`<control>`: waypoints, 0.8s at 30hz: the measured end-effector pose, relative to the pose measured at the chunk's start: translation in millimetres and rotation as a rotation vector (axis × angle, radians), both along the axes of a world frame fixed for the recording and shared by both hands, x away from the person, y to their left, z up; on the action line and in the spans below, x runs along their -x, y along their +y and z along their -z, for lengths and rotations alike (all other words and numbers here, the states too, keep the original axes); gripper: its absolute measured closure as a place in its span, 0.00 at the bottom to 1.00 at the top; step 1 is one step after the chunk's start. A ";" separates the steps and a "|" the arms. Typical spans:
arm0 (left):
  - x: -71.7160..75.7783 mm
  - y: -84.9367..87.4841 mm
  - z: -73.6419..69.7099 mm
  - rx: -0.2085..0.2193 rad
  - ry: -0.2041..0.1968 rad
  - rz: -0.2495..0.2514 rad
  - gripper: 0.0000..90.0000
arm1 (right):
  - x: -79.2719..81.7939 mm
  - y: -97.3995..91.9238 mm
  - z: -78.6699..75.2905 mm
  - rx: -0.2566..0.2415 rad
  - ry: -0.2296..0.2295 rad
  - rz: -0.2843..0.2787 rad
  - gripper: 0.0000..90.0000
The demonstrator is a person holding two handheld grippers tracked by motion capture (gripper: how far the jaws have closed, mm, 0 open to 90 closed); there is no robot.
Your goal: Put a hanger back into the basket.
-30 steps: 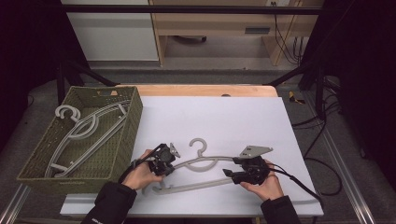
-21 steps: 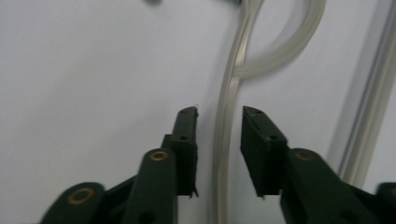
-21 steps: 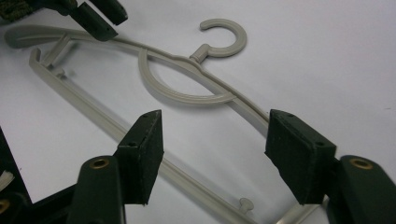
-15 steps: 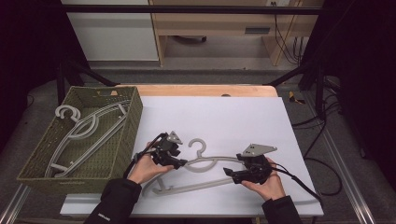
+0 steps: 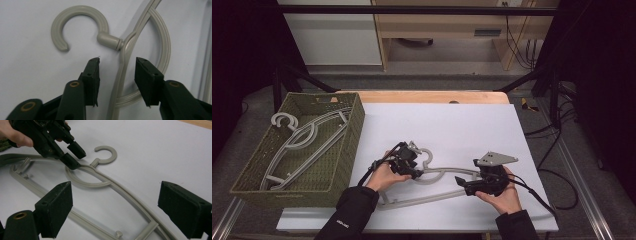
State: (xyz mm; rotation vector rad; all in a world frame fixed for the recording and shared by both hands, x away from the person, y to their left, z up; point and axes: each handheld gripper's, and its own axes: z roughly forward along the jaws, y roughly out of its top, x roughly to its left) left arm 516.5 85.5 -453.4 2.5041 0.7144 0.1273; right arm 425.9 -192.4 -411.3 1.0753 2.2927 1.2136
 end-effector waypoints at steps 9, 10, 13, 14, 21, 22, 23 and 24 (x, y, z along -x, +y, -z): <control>4.0 -5.8 0.2 -0.080 -0.014 0.040 0.77 | 0.1 -3.0 -2.2 0.001 -0.003 0.004 0.14; 4.9 -6.8 -0.3 -0.087 -0.012 0.045 0.82 | 0.4 -3.0 -2.5 0.001 0.000 0.008 0.14; 6.7 -8.0 -1.2 -0.101 -0.008 0.053 0.86 | 0.6 -3.1 -2.7 0.001 0.003 0.011 0.14; 7.1 -8.0 -1.7 -0.105 -0.003 0.061 0.87 | 0.5 -3.3 -2.8 0.002 0.002 0.010 0.14; 15.8 -8.0 -3.7 -0.125 0.032 0.084 0.92 | 0.4 -4.9 -3.4 0.002 0.002 0.014 0.14; 16.5 -7.5 -3.8 -0.124 0.035 0.083 0.92 | 0.4 -5.1 -3.4 0.003 0.001 0.012 0.14; 18.1 -6.9 -4.0 -0.119 0.039 0.078 0.92 | 0.5 -5.1 -3.5 0.004 -0.001 0.011 0.14; 19.2 -6.1 -3.9 -0.122 0.034 0.076 0.92 | 0.7 -5.1 -3.6 0.000 0.000 0.010 0.14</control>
